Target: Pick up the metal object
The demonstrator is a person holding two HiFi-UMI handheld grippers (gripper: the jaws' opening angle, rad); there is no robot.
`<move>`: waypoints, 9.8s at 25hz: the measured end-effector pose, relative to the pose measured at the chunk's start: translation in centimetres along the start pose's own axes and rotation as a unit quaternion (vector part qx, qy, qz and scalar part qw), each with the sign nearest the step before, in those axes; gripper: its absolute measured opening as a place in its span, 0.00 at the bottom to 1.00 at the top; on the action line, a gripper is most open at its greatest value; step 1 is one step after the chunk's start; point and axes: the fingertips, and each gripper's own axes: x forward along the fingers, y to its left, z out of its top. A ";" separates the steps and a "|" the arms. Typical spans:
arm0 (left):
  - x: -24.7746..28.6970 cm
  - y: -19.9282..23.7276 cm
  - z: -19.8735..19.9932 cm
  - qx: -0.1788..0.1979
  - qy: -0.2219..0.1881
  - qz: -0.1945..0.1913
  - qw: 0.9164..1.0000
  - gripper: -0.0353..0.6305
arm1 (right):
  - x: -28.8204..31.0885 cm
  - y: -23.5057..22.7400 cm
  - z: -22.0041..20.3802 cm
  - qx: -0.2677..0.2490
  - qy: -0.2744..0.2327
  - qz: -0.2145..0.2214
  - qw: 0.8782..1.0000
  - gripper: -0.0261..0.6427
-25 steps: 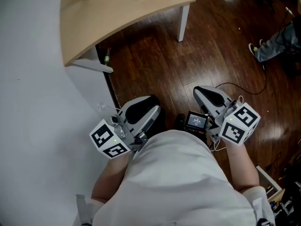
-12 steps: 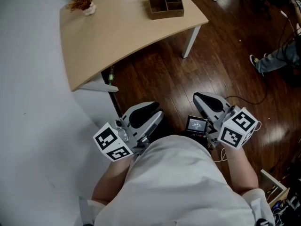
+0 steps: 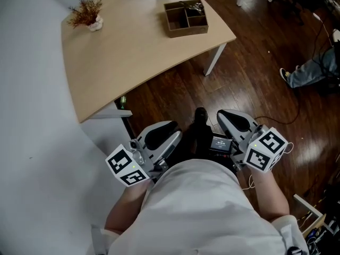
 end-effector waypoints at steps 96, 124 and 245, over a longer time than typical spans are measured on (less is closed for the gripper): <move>21.4 27.2 16.8 0.069 0.052 0.014 0.996 0.24 | 21.7 -23.8 22.4 -0.318 0.025 -0.124 0.940 0.08; 27.0 39.1 10.7 -0.004 0.158 0.058 0.986 0.24 | 31.1 -32.4 16.5 -0.361 0.184 -0.114 0.907 0.08; 18.4 21.7 21.7 0.091 -0.002 0.019 0.996 0.24 | 15.4 -18.6 27.3 -0.371 -0.018 -0.200 0.907 0.05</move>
